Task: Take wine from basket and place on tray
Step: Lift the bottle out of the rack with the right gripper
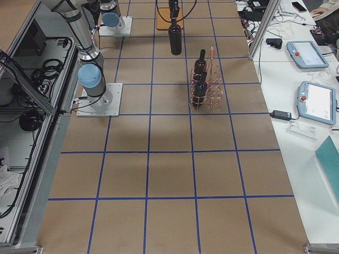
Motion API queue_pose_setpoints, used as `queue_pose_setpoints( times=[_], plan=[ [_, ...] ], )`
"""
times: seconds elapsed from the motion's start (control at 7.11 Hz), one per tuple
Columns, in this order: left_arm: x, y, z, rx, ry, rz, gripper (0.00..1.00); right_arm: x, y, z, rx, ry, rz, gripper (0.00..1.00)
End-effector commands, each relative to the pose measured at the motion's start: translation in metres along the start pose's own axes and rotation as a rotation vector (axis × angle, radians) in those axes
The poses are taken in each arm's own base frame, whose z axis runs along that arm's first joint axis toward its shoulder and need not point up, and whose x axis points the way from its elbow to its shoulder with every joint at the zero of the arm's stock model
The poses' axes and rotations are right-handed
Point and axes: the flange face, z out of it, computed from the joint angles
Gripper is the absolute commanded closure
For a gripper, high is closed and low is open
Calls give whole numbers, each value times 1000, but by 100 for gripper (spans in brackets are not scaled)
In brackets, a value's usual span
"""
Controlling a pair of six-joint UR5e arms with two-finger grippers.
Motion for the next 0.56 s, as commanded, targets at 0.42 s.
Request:
queue_pose_setpoints(
  times=[0.42],
  plan=[
    [-45,12,-19,-18,-5,-5,0,-113,-17,52,28,-29,3,100]
  ],
)
